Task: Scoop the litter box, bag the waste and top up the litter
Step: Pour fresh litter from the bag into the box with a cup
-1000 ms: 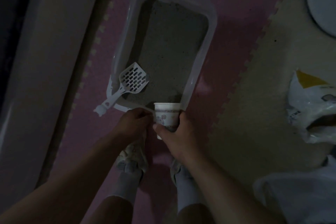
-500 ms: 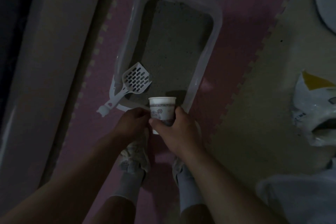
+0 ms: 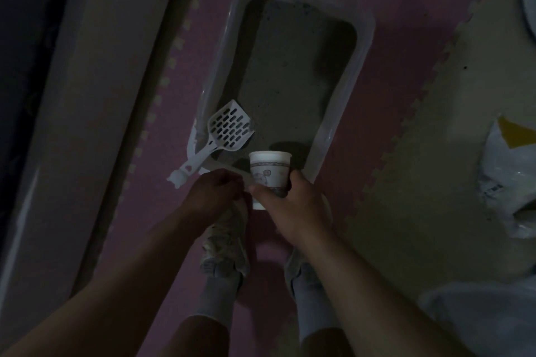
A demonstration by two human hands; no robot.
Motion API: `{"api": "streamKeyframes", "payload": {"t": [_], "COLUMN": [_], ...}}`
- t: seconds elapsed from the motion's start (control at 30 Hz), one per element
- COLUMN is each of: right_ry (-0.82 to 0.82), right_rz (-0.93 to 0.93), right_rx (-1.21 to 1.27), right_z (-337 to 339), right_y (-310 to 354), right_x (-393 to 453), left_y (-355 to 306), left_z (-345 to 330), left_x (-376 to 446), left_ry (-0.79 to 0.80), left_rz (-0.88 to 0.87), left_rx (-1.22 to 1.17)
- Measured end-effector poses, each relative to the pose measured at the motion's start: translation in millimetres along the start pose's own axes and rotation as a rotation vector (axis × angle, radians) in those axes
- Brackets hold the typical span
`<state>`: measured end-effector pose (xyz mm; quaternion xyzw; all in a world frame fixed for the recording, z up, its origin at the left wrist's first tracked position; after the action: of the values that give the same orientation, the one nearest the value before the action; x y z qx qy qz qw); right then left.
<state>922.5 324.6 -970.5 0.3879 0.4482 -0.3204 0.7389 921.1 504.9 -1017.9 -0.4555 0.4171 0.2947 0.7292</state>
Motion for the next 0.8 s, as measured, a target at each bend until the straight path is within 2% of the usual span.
{"api": "streamKeyframes", "payload": {"t": [0.23,0.4,0.57,0.8], "right_ry": [0.022,0.077,0.041,0.058], "right_rz": [-0.021,-0.037,-0.053,-0.02], "right_rx": [0.06,0.106,0.176,0.212], "right_z": [-1.8,-9.7,-18.0,3.8], "right_y": [12.0,15.3,11.1,16.8], "right_x": [1.3,1.4,8.3,-13.7], "left_y": [2.0,-2.5,-9.8,-27.0], "left_z": [5.1,7.9,9.7,21.7], "left_x": [-2.4,0.5,2.9,-11.6], "left_ry": [0.009,0.004,-0.002,0.015], "left_rz": [0.015,0.013,-0.026,-0.024], "left_rx": [-0.067,-0.013,0.058,0.025]}}
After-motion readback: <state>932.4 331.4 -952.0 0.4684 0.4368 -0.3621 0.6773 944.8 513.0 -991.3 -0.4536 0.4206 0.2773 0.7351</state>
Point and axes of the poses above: each hand's wrist, its own x-axis towards the middle knuckle, its own z-axis out of the back of the hand, y = z × x, the point moved 4 cm from there along x, towards the middle knuckle, and after that the axes turned 5 degrees about -z, right-handed, at the moved point
